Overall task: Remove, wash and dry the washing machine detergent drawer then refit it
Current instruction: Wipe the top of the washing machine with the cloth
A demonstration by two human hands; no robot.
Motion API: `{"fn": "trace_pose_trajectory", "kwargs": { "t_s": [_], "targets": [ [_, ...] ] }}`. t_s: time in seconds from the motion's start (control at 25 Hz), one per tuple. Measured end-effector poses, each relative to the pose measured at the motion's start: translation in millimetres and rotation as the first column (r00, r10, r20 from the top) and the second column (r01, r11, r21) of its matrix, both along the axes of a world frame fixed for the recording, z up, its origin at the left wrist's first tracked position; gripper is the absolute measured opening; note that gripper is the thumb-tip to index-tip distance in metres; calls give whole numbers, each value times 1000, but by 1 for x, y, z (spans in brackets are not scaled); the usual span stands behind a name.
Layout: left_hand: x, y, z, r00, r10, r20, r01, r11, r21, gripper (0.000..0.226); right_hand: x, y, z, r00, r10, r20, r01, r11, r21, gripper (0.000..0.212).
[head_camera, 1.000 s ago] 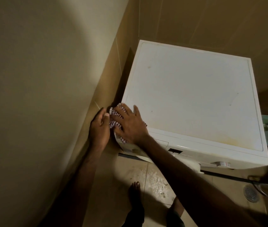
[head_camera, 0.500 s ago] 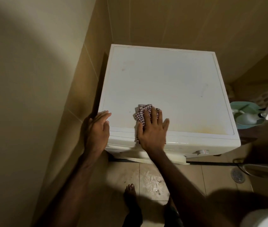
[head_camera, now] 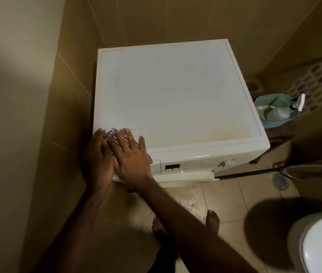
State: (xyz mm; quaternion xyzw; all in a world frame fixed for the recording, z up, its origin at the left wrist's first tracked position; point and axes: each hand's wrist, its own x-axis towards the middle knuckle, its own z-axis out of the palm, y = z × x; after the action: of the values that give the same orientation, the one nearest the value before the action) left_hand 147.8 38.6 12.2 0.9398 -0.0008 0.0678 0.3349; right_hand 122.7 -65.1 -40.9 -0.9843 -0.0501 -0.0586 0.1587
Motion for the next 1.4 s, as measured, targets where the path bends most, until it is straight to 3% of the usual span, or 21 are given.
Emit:
{"fn": "trace_pose_trajectory", "kwargs": {
  "t_s": [0.16,0.24,0.36,0.44,0.52,0.6,0.64,0.72,0.92,1.04,1.16,1.28,1.32,1.4],
  "targets": [
    [0,-36,1,991,-136,-1,136,991,18,38,-92,-108,-37,941,-301,156,316,946,-78,71],
    [4,-48,3,990,-144,7,144,989,21,36,-107,-164,-41,892,-420,169,435,898,-63,66],
    [8,-53,2,996,-94,8,94,995,-32,35,-94,-162,-29,818,-563,118,564,825,25,64],
    [9,-57,5,996,-88,26,89,995,-45,33,-79,-116,-20,863,-495,105,497,868,11,69],
    [10,-63,9,989,-137,50,138,990,-11,32,-70,-58,-21,975,-200,94,210,972,-107,74],
    [8,-72,12,979,-195,58,192,980,53,32,-63,-28,-22,998,46,38,-38,981,-191,80],
    [7,-77,12,975,-215,57,210,974,83,32,-59,-27,-23,995,89,39,-80,976,-204,82],
    [7,-93,11,966,-254,52,247,962,116,32,-62,-49,-26,995,44,90,-26,980,-196,79],
    [-9,-149,-9,867,-499,17,486,851,196,34,-106,-166,-44,922,-358,147,377,916,-136,71],
    [-23,-184,-20,743,-669,18,644,723,249,32,-118,-242,-36,782,-616,98,619,785,-8,64],
    [-29,-210,-25,718,-695,43,669,705,236,32,-118,-300,-25,581,-813,36,798,578,170,57],
    [-29,-231,-24,768,-638,48,614,757,224,35,-100,-280,-10,317,-948,-34,873,278,401,56],
    [-27,-239,-23,774,-631,44,606,760,234,36,-93,-258,-4,266,-961,-74,857,201,475,58],
    [-24,-256,-20,755,-654,42,622,735,270,40,-88,-219,2,264,-955,-133,821,150,551,62]
  ]
}}
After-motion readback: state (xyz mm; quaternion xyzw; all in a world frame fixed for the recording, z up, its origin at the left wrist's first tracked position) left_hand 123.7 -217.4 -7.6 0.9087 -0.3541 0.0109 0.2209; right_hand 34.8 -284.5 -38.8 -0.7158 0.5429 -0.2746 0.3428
